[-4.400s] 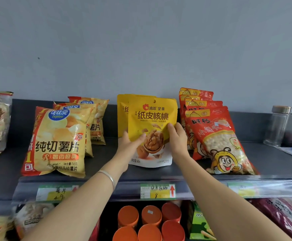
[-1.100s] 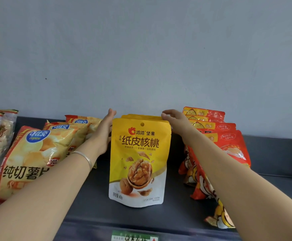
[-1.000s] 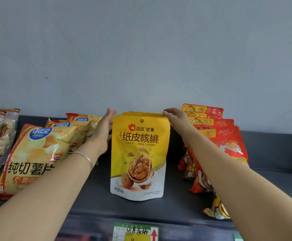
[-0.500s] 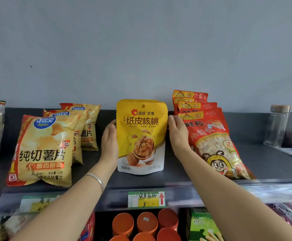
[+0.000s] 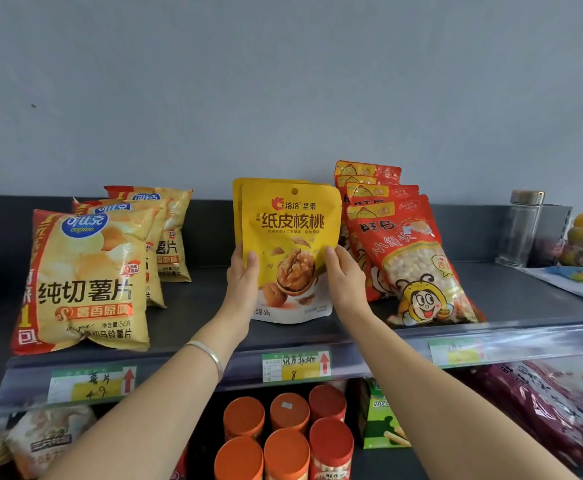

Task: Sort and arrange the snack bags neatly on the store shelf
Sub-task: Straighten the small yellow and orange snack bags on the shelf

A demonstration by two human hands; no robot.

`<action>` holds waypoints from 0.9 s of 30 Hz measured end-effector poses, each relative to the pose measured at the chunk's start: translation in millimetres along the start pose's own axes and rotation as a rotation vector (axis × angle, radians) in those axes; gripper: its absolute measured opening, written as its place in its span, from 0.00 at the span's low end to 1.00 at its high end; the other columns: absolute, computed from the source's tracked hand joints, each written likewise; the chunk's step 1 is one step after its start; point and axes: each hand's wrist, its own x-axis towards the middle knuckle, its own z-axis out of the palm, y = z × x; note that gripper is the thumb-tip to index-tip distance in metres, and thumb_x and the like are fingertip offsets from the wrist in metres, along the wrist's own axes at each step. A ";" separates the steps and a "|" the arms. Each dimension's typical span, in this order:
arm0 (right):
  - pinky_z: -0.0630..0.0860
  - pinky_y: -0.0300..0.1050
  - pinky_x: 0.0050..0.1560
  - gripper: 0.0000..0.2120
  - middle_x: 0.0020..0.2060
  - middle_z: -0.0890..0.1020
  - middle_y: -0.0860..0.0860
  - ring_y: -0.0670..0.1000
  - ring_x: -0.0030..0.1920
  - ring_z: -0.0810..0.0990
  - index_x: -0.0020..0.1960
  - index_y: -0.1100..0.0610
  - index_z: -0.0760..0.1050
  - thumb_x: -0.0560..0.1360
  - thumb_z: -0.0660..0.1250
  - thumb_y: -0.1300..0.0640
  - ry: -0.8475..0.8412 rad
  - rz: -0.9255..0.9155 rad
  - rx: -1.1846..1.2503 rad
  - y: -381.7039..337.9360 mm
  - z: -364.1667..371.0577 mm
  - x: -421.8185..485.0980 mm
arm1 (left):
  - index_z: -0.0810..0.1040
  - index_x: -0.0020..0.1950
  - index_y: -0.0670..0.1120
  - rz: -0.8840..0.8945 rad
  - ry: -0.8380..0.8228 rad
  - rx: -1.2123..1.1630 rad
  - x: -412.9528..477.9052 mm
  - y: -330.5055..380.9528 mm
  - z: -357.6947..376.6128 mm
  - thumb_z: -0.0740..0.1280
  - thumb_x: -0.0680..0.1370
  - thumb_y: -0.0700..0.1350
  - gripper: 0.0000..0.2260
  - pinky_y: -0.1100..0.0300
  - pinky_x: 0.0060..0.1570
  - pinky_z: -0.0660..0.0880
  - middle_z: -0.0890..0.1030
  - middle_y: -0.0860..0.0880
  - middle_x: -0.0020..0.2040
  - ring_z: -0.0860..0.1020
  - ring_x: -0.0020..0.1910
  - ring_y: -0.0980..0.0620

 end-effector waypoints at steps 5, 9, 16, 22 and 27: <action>0.70 0.35 0.40 0.13 0.42 0.78 0.46 0.40 0.42 0.74 0.54 0.57 0.74 0.83 0.55 0.52 -0.041 0.018 -0.040 2.8 1.3 2.7 | 0.58 0.75 0.57 0.018 0.015 0.038 1.2 -3.1 -1.6 0.53 0.81 0.58 0.22 0.47 0.70 0.64 0.65 0.48 0.72 0.66 0.69 0.49; 0.70 0.40 0.46 0.16 0.52 0.78 0.47 0.47 0.52 0.75 0.66 0.56 0.72 0.83 0.55 0.51 -0.059 0.045 -0.013 0.9 -0.2 2.4 | 0.59 0.74 0.54 0.056 0.037 0.076 -2.0 1.3 -0.7 0.53 0.82 0.55 0.20 0.52 0.66 0.67 0.67 0.48 0.70 0.69 0.67 0.50; 0.69 0.51 0.58 0.17 0.63 0.72 0.57 0.59 0.61 0.71 0.67 0.58 0.70 0.81 0.60 0.54 0.182 -0.234 -0.380 -7.1 -8.6 0.7 | 0.69 0.69 0.46 0.207 0.263 0.359 -13.5 27.2 -16.1 0.57 0.82 0.48 0.16 0.50 0.65 0.68 0.72 0.46 0.65 0.70 0.65 0.49; 0.72 0.52 0.47 0.15 0.52 0.77 0.59 0.61 0.51 0.76 0.55 0.62 0.76 0.77 0.58 0.52 0.203 -0.600 -0.372 -33.3 23.5 -21.4 | 0.76 0.58 0.45 0.357 0.311 0.596 -41.0 41.9 -39.5 0.60 0.81 0.43 0.09 0.56 0.57 0.71 0.75 0.52 0.53 0.74 0.57 0.51; 0.66 0.43 0.46 0.16 0.49 0.78 0.57 0.57 0.49 0.75 0.54 0.61 0.77 0.77 0.57 0.52 -0.031 -0.771 -0.359 -51.7 68.9 -39.4 | 0.78 0.58 0.46 0.406 0.321 0.740 -53.1 55.0 -74.6 0.62 0.80 0.42 0.09 0.61 0.52 0.72 0.79 0.50 0.53 0.76 0.54 0.53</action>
